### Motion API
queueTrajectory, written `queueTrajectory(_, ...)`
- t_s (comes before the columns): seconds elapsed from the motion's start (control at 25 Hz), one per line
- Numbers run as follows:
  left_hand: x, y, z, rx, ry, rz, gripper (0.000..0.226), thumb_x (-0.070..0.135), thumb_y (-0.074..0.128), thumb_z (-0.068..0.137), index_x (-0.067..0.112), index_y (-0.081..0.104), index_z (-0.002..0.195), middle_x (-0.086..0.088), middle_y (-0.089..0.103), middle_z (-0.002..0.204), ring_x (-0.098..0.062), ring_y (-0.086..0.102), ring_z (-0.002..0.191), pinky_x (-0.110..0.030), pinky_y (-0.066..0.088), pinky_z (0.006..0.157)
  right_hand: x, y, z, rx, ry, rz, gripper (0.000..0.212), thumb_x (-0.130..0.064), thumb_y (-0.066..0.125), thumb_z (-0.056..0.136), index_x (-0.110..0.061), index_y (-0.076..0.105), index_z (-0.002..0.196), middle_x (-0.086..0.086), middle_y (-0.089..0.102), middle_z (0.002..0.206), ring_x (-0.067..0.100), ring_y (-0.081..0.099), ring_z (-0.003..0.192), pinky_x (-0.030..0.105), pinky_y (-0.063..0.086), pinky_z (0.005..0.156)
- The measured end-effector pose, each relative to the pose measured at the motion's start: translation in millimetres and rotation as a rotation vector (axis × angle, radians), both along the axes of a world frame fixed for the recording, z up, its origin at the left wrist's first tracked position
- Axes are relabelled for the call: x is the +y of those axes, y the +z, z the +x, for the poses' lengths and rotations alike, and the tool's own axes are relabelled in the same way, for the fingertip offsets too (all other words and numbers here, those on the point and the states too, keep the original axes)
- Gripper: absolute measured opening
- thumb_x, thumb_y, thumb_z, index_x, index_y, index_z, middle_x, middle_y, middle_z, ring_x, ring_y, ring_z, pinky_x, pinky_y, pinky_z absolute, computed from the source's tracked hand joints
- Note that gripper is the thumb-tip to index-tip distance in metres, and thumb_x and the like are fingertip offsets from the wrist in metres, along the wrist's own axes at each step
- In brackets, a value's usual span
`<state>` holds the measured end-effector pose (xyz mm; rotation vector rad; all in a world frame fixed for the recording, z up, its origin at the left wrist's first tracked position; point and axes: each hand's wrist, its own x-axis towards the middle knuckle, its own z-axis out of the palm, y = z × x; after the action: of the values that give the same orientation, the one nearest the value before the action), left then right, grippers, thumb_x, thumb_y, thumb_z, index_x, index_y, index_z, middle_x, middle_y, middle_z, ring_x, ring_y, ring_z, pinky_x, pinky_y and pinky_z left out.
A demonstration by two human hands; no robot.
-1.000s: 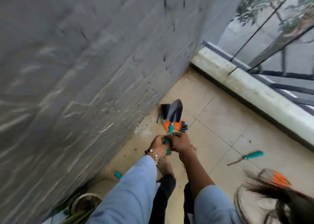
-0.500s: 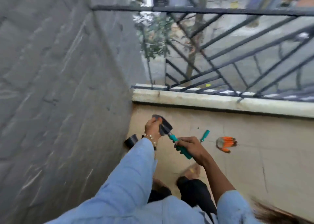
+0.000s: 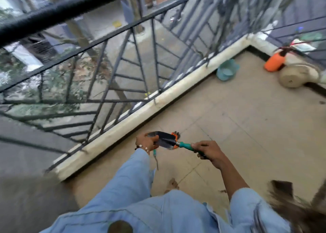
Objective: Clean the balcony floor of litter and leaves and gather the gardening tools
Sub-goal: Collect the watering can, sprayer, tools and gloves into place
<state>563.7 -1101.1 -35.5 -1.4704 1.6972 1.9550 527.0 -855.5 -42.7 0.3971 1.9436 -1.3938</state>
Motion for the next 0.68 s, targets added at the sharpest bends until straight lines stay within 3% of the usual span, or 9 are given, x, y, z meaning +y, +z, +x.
queueTrajectory(0.12, 44, -3, -57, 0.024, -0.191, -0.057, 0.014, 0.003, 0.067, 0.085, 0.007, 0.064, 0.098, -0.019, 0.067, 0.093, -0.032, 0.068, 0.072, -0.030, 0.057, 0.049, 50, -6, -28, 0.049, -0.333, -0.049, 0.021, -0.016, 0.077, 0.078, 0.001, 0.071, 0.091, 0.010, 0.063, 0.072, 0.015, 0.049, 0.051, 0.023, 0.042, 0.047)
queueTrajectory(0.24, 75, -10, -110, 0.030, -0.395, -0.122, 0.011, 0.012, 0.063, 0.089, 0.021, 0.063, 0.082, -0.020, 0.070, 0.092, -0.035, 0.070, 0.077, -0.043, 0.060, 0.065, 79, -8, -47, 0.115, -0.622, -0.094, 0.008, -0.012, 0.074, 0.081, -0.005, 0.070, 0.085, 0.011, 0.063, 0.078, 0.015, 0.047, 0.052, 0.024, 0.041, 0.049)
queueTrajectory(0.28, 86, -11, -128, 0.031, -0.450, -0.124, 0.014, 0.012, 0.060, 0.091, 0.021, 0.061, 0.081, -0.019, 0.070, 0.088, -0.033, 0.070, 0.073, -0.042, 0.060, 0.064, 87, -9, -54, 0.130, -0.691, -0.094, 0.007, -0.012, 0.074, 0.081, -0.007, 0.070, 0.084, 0.010, 0.062, 0.078, 0.015, 0.047, 0.052, 0.026, 0.042, 0.050)
queueTrajectory(0.36, 113, -6, -161, 0.038, -0.531, -0.111, 0.015, 0.008, 0.052, 0.096, 0.016, 0.056, 0.084, -0.015, 0.066, 0.077, -0.026, 0.068, 0.056, -0.031, 0.054, 0.055, 103, -13, -70, 0.153, -0.806, -0.081, 0.006, -0.013, 0.073, 0.082, -0.009, 0.069, 0.084, 0.009, 0.062, 0.077, 0.015, 0.047, 0.052, 0.027, 0.043, 0.052)
queueTrajectory(0.44, 140, -8, -199, 0.024, -0.602, -0.124, 0.012, 0.007, 0.048, 0.098, 0.011, 0.055, 0.089, -0.014, 0.063, 0.076, -0.019, 0.066, 0.044, -0.030, 0.049, 0.056, 124, -17, -95, 0.163, -0.881, -0.074, 0.005, -0.014, 0.072, 0.084, -0.010, 0.068, 0.085, 0.010, 0.063, 0.079, 0.015, 0.048, 0.053, 0.027, 0.044, 0.052)
queueTrajectory(0.6, 189, -17, -290, 0.050, -0.795, -0.158, 0.011, 0.010, 0.045, 0.099, 0.009, 0.056, 0.095, -0.016, 0.065, 0.083, -0.020, 0.067, 0.048, -0.028, 0.047, 0.052, 174, -27, -171, 0.157, -0.999, -0.047, 0.005, -0.012, 0.070, 0.085, -0.009, 0.066, 0.085, 0.014, 0.063, 0.082, 0.015, 0.049, 0.049, 0.022, 0.044, 0.046)
queueTrajectory(0.68, 211, -11, -345, 0.056, -0.881, -0.199, 0.013, 0.012, 0.045, 0.099, 0.011, 0.056, 0.093, -0.010, 0.065, 0.076, -0.020, 0.066, 0.048, -0.027, 0.046, 0.049, 200, -23, -221, 0.150, -1.040, -0.033, 0.006, -0.012, 0.070, 0.085, -0.008, 0.066, 0.086, 0.015, 0.062, 0.081, 0.016, 0.048, 0.048, 0.021, 0.044, 0.044)
